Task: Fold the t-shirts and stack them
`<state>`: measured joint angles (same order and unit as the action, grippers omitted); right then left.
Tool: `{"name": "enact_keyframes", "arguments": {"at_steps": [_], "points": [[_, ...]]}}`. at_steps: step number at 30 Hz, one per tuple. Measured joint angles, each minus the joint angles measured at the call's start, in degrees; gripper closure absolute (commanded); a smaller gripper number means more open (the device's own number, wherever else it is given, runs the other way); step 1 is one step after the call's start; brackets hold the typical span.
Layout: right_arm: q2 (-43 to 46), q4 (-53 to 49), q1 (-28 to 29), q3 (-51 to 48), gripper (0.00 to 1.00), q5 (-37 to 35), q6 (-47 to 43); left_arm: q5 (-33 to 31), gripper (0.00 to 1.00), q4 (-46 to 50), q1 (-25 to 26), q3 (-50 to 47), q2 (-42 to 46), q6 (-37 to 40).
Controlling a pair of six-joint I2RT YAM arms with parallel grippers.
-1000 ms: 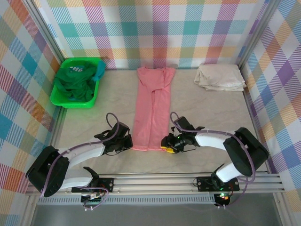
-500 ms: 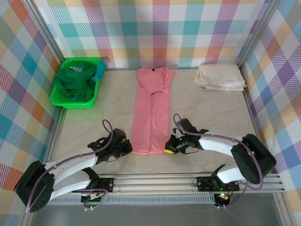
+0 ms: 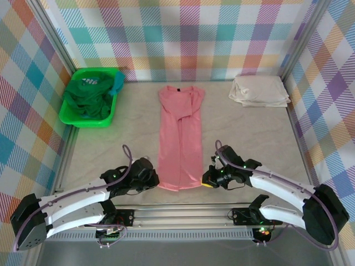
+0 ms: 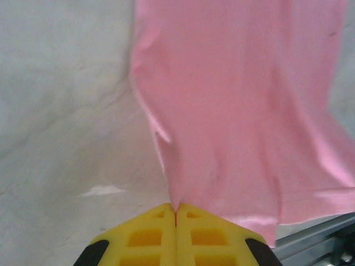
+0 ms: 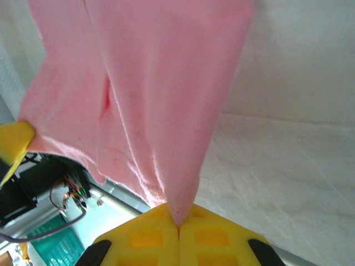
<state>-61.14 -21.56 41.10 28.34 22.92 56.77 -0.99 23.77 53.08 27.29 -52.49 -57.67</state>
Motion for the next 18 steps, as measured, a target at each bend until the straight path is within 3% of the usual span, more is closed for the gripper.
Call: {"name": "enact_keyframes", "arguments": {"at_steps": [8,18], "points": [[-6.1,-3.4,-5.6,8.0,1.00,-2.1,-3.0,-1.0,1.00,2.0,-7.9,7.4,-7.8,1.7],[-17.5,-4.6,-12.0,21.7,1.00,-3.9,-11.8,-0.6,1.00,1.2,-18.7,21.2,-21.9,12.9]]}}
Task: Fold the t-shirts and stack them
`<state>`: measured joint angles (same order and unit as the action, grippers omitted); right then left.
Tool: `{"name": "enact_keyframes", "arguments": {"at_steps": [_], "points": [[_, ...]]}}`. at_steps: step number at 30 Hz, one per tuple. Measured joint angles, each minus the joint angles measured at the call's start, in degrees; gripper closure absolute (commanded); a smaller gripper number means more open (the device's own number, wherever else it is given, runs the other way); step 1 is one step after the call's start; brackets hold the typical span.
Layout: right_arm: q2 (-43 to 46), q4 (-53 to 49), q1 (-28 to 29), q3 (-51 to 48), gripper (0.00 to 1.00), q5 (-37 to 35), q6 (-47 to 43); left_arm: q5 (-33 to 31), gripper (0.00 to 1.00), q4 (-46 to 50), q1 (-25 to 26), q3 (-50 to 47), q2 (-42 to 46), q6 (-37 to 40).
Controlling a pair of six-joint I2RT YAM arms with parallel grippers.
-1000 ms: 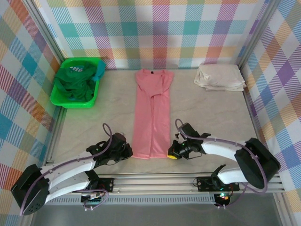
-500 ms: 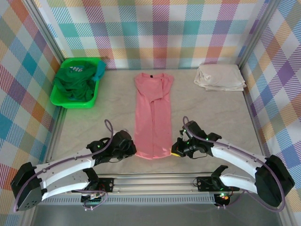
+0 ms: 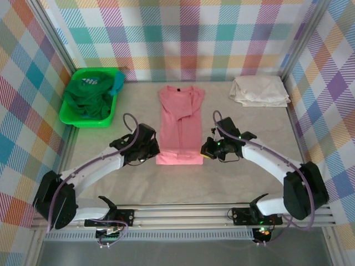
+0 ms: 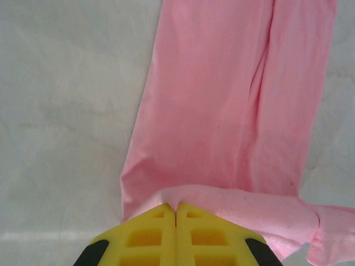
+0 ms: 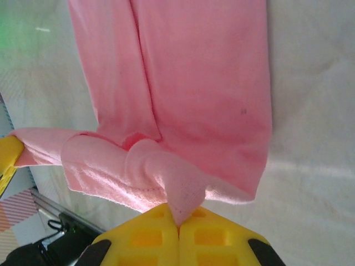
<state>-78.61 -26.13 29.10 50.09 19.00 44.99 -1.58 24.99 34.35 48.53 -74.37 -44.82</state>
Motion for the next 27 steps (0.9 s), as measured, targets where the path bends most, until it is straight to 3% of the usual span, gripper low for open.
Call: {"name": "enact_keyframes", "arguments": {"at_steps": [11,23,24,26,27], "points": [[-13.3,1.7,-5.0,11.7,1.00,-0.1,-6.0,0.7,1.00,-1.6,-4.5,15.7,-17.3,11.2],[-25.8,1.9,-8.7,25.3,1.00,0.9,-8.9,1.0,0.99,-0.9,-9.2,27.8,-30.0,16.3],[-26.9,1.8,-8.9,26.6,0.98,1.0,-9.1,1.0,0.88,-0.9,-9.5,29.2,-31.2,16.6],[-30.6,1.0,-9.5,31.2,0.74,1.4,-9.2,1.0,0.60,0.1,-10.3,34.1,-35.1,17.8],[-32.4,0.5,-9.8,33.7,0.68,1.6,-9.2,0.9,0.56,0.7,-10.6,36.8,-37.2,18.3]]}}
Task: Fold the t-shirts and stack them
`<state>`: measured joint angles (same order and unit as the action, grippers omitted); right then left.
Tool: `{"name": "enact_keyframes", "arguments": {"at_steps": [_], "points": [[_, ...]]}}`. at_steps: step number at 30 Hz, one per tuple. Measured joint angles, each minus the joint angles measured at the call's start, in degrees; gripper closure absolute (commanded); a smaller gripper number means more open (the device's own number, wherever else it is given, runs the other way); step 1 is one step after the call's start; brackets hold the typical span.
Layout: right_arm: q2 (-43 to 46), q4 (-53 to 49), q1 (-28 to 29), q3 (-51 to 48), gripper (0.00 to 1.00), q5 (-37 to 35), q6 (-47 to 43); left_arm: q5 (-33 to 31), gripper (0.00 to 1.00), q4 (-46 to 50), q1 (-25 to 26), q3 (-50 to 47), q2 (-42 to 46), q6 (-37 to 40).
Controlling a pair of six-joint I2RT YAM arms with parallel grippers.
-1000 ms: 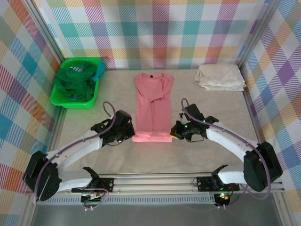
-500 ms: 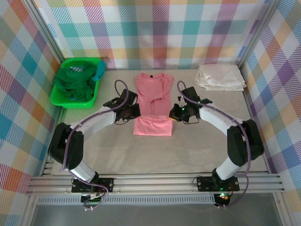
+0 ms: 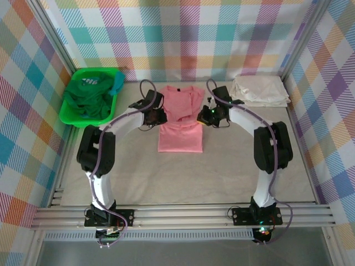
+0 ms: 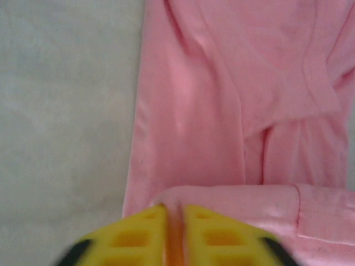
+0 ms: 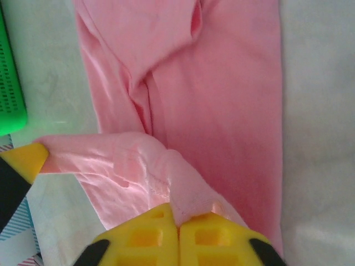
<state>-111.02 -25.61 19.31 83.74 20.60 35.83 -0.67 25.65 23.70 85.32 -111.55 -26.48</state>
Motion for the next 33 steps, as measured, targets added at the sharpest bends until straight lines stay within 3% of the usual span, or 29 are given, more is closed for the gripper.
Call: {"name": "enact_keyframes", "arguments": {"at_steps": [2,5,7,11,15,20,23,33], "points": [[-5.7,-2.7,-1.0,8.3,0.57,0.3,-0.2,0.0,0.47,2.5,-1.1,8.8,-5.9,1.0],[-10.8,-4.5,-2.8,16.8,0.56,0.2,-0.3,-0.4,0.46,5.2,-2.4,20.7,-12.5,2.6],[-9.3,-4.8,-3.5,15.4,0.56,0.2,-0.4,-1.5,0.47,5.6,-2.7,20.8,-11.5,3.3],[2.9,-2.5,-4.1,0.0,0.57,0.0,-0.6,-3.1,0.48,1.8,-1.7,2.9,3.1,3.3],[18.1,0.6,-0.5,-16.3,0.56,0.0,-1.5,-2.3,0.51,-4.1,1.3,-17.1,19.0,0.7],[25.4,2.7,3.2,-27.3,0.55,0.5,-2.9,1.7,0.58,-10.1,2.8,-33.2,22.8,-3.0],[25.4,3.0,3.0,-31.5,0.55,0.5,-2.9,4.1,0.60,-10.9,2.9,-37.6,22.6,-4.0],[23.9,7.0,2.8,-33.4,0.56,1.1,-2.2,6.6,0.61,-15.0,4.1,-37.5,19.4,-5.7]]}}
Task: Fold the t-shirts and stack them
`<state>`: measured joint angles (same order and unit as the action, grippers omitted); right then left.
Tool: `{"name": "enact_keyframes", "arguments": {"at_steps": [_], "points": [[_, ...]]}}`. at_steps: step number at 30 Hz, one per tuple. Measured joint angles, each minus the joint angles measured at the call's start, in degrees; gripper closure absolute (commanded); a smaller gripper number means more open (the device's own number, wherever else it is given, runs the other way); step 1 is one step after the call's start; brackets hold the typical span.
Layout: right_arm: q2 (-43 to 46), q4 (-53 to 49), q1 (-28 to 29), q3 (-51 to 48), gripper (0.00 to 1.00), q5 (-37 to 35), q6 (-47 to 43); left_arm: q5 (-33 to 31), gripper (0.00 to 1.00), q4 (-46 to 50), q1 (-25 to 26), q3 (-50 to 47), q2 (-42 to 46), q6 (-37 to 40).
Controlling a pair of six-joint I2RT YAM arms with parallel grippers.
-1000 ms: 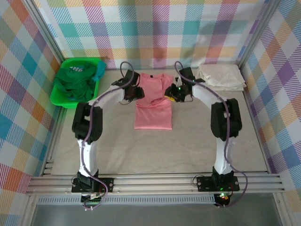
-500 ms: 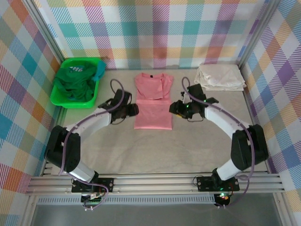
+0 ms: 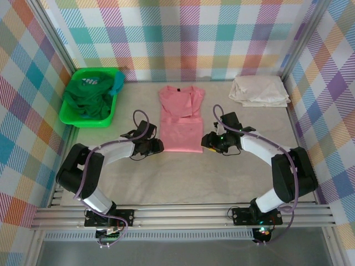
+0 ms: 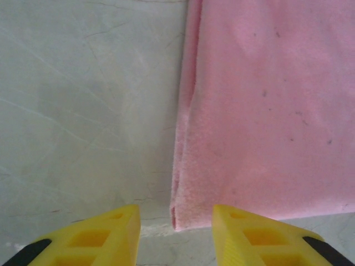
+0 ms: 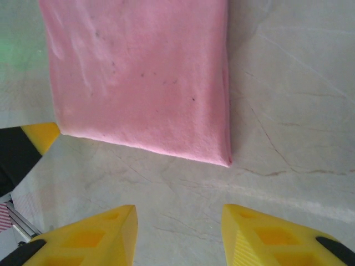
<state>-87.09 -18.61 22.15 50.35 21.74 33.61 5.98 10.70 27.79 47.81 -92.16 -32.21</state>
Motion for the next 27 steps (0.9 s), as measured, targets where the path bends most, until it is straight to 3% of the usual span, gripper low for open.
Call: {"name": "enact_keyframes", "arguments": {"at_steps": [12,23,27], "points": [[-0.7,2.6,0.0,-0.6,0.57,0.0,0.0,0.5,0.60,-1.3,2.2,2.6,-3.5,-1.0],[-0.9,3.2,0.0,-3.0,0.55,-0.1,1.7,-0.9,1.00,-1.6,2.5,3.2,-5.1,-1.5],[-2.7,4.7,0.0,-3.0,0.55,0.4,3.7,-1.6,1.00,-1.2,2.5,3.5,-5.1,-1.5]]}}
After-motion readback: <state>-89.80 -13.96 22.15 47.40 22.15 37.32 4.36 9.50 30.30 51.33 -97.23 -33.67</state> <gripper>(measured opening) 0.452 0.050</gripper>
